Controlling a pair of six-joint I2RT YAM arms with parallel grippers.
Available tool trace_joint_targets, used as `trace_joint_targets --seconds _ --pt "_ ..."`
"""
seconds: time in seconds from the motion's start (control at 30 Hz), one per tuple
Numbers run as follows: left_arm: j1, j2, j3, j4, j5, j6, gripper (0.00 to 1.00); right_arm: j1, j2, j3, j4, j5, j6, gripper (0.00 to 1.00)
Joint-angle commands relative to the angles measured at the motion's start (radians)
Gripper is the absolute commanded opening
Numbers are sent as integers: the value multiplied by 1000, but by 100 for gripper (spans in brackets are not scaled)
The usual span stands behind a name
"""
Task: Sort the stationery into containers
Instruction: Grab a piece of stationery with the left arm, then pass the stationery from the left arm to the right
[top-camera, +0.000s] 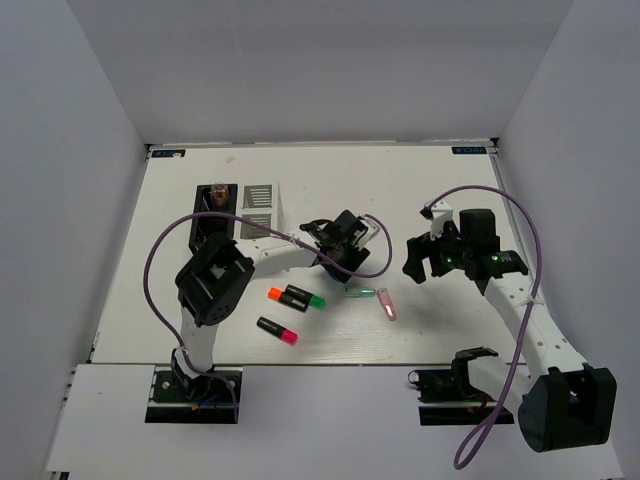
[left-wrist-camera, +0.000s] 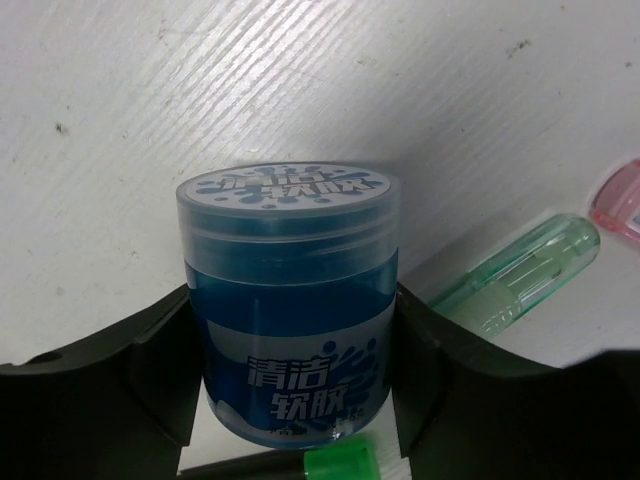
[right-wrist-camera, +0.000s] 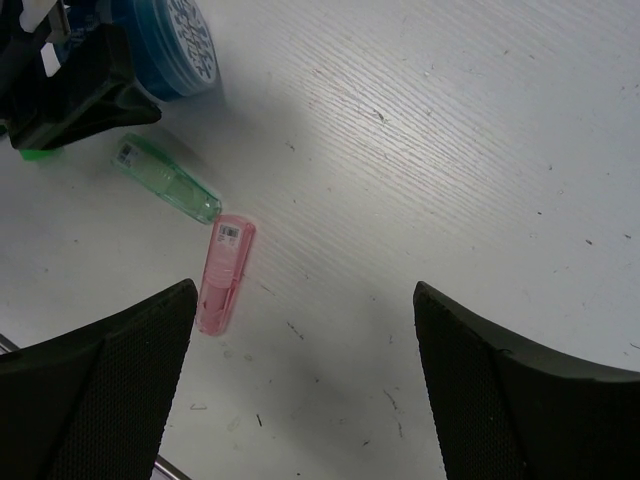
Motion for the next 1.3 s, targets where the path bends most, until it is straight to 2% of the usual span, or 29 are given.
trace_joint_targets --seconds 0.0,0.03,0.07,0.13,0.2,0.3,0.4,0.47,0.67,0.77,0.87,0.97,1.0,1.03,1.1,1.13,1.27 --pt "-13 -27 -25 -7 3 0 41 -8 -14 -10 19 -14 -1 90" --pt "-10 -36 -25 -7 3 -2 25 -7 -17 -8 21 -17 -1 88" --pt "-11 -43 -26 -7 1 -5 17 -8 -19 -10 19 -28 -3 86" --pt "-10 -79 -20 -2 -6 -15 4 -8 -17 -12 19 -62 -9 82" --pt "-2 -118 -19 11 1 -34 0 -10 -17 -12 6 -89 -29 76" --pt "20 -191 -17 36 43 -74 0 -8 -16 -13 -17 -174 -55 74" --pt "47 -270 -58 103 75 -147 0 -14 -31 -18 -22 -205 -58 81" --pt "70 -332 -74 120 107 -167 0 -11 -34 -22 -10 -203 -61 82" --pt "141 -421 -143 168 193 -232 0 -8 -37 -24 -11 -206 -61 82" --pt "159 -460 -167 206 282 -267 0 -10 -43 -22 -10 -214 -52 89" --pt "175 -484 -175 219 343 -333 0 -7 -74 -48 18 -298 -61 91" --pt "187 -501 -189 220 388 -420 0 1 -171 -143 172 -453 -108 91" --pt "191 -503 -192 220 402 -457 0 0 -140 -139 159 -587 -162 91" --pt "196 -512 -194 222 420 -471 0 -2 -117 -122 138 -628 -237 91" --pt "198 -512 -194 217 458 -518 0 -2 -78 -154 240 -712 -314 91" --pt "198 -521 -195 211 466 -525 0 -5 -61 -169 325 -721 -317 91" --pt "204 -555 -224 208 460 -528 0 -5 -10 -142 403 -674 -228 91"
